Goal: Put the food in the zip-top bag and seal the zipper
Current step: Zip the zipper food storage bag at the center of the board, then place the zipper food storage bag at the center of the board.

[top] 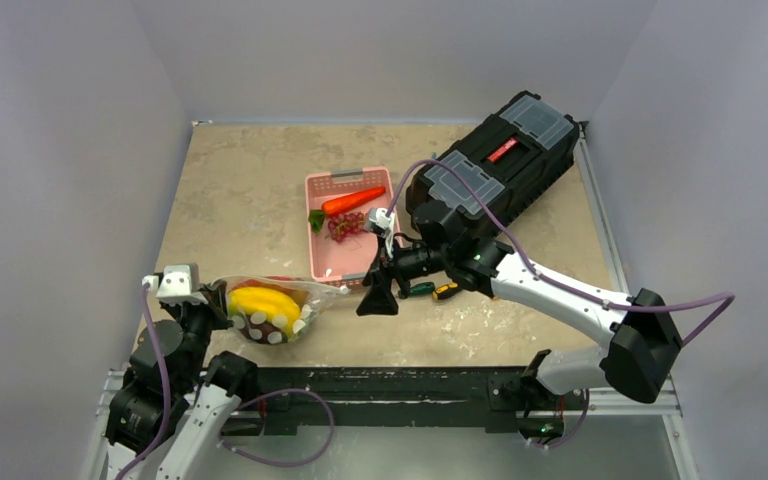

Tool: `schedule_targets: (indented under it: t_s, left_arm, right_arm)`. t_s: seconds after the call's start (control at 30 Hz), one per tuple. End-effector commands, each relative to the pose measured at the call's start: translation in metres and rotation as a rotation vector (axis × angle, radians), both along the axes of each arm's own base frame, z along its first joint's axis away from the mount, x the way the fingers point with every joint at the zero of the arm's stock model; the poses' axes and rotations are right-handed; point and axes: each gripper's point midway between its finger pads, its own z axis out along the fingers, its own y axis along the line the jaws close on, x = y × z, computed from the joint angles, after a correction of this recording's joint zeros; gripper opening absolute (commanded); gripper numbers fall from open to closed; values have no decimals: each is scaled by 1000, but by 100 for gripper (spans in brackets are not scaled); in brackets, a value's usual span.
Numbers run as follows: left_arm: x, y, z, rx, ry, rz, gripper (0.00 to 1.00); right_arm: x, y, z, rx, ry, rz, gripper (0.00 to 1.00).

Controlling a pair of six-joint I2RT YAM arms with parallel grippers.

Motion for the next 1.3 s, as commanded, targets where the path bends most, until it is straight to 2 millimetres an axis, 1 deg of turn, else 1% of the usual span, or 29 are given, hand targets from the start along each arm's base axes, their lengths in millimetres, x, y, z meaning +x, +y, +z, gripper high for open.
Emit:
schedule_targets:
  t_s: [0.0, 0.1, 0.17, 0.2, 0.3, 0.37, 0.43, 0.5, 0.63, 0.77, 0.87, 0.93, 0.97, 1.0, 1.03, 1.07, 1.1, 1.17, 1.23, 1.27]
  left_arm:
    - [0, 4, 23, -15, -64, 20, 0]
    - [1, 3, 22, -13, -61, 16, 0]
    - [1, 2, 23, -13, -62, 14, 0]
    - [1, 2, 23, -12, -63, 13, 0]
    - [1, 2, 24, -15, -69, 11, 0]
    - [-1, 2, 25, -18, -78, 8, 0]
    - [-1, 2, 26, -19, -84, 4, 0]
    - [-2, 2, 26, -20, -86, 5, 0]
    - [-2, 3, 26, -20, -85, 6, 0]
    - [-3, 4, 28, -23, -94, 14, 0]
    - [-5, 8, 29, -32, -98, 33, 0]
    - [-10, 17, 30, -48, -99, 82, 0]
    - [-12, 21, 30, -55, -97, 104, 0]
    - [-13, 24, 30, -59, -95, 120, 0]
    - [-18, 28, 33, -77, -123, 134, 7]
    - [-21, 31, 34, -90, -138, 149, 18]
    - [-23, 33, 35, -102, -153, 158, 32]
    - [-30, 38, 39, -129, -196, 173, 59]
    - [-37, 44, 42, -155, -235, 192, 83]
    - [-40, 47, 44, -169, -256, 206, 91]
  right_arm:
    - [5, 12, 52, 138, -71, 3, 79]
    - [2, 27, 63, 166, -102, 14, 83]
    - [-2, 44, 70, 180, -135, 19, 85]
    - [-1, 54, 71, 176, -148, 21, 85]
    - [11, 77, 76, 167, -191, -13, 86]
    - [17, 91, 79, 175, -182, -11, 86]
    - [15, 106, 84, 207, -155, 28, 83]
    - [9, 120, 85, 232, -114, 76, 79]
    - [-4, 144, 77, 226, -55, 129, 66]
    - [-7, 159, 64, 213, -4, 134, 49]
    - [-6, 166, 60, 212, 32, 131, 29]
    - [-5, 171, 59, 219, 53, 123, 7]
    - [-5, 173, 60, 226, 62, 121, 0]
    - [-4, 175, 64, 237, 77, 118, 0]
    - [-4, 179, 66, 251, 88, 120, 0]
    - [-4, 181, 69, 265, 100, 123, 0]
    - [-4, 184, 72, 280, 111, 125, 0]
    - [-3, 191, 78, 307, 131, 130, 0]
    - [-3, 199, 82, 325, 153, 135, 0]
    - [-4, 203, 85, 335, 161, 141, 0]
